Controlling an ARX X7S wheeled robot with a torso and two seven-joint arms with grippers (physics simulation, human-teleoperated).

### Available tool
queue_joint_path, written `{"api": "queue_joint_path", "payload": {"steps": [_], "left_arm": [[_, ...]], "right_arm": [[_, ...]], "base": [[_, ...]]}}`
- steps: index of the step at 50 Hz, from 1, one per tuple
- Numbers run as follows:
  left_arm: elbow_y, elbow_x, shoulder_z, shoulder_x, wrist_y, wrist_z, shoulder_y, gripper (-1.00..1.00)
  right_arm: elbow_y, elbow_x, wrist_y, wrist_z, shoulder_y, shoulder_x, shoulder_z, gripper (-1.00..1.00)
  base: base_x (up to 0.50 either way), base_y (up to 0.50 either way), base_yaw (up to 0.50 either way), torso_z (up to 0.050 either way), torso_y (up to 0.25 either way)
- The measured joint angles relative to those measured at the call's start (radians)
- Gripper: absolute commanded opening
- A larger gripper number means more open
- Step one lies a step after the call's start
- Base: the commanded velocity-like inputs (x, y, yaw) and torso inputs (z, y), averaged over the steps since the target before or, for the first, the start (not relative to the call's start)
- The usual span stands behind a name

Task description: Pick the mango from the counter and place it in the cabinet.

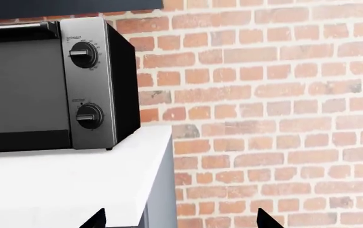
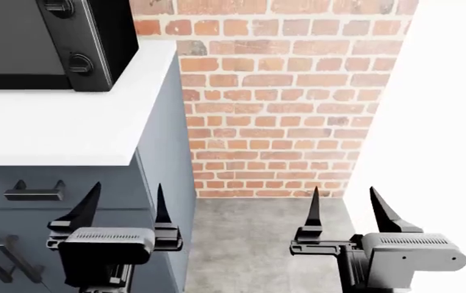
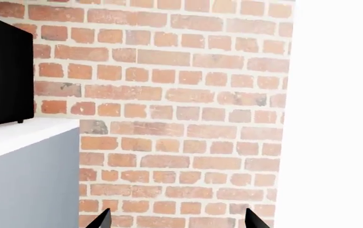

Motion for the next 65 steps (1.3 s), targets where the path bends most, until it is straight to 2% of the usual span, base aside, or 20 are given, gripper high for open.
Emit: {"api": "queue_joint_path", "payload": {"steps": [11, 17, 65], "left_arm": [[-0.004, -0.012, 0.008, -0.015, 0.019, -0.008, 0.006, 1.00], [-0.002, -0.014, 0.016, -0.022, 0.033, -0.011, 0.011, 1.00], [-0.033, -0.021, 0.048, -0.069, 0.079, -0.045, 0.014, 1.00]], "right_arm": [[-0.003, 0.008, 0.004, 0.014, 0.002, 0.011, -0.011, 1.00], [-0.001, 0.006, 0.002, 0.023, 0.003, 0.018, -0.017, 1.00], [-0.006, 0.015, 0.010, 0.069, 0.013, 0.052, -0.066, 1.00]], "base": [[0.00, 0.01, 0.00, 0.050, -0.004], [0.00, 0.50, 0.00, 0.046, -0.068], [0.00, 0.50, 0.00, 0.000, 0.000]]}}
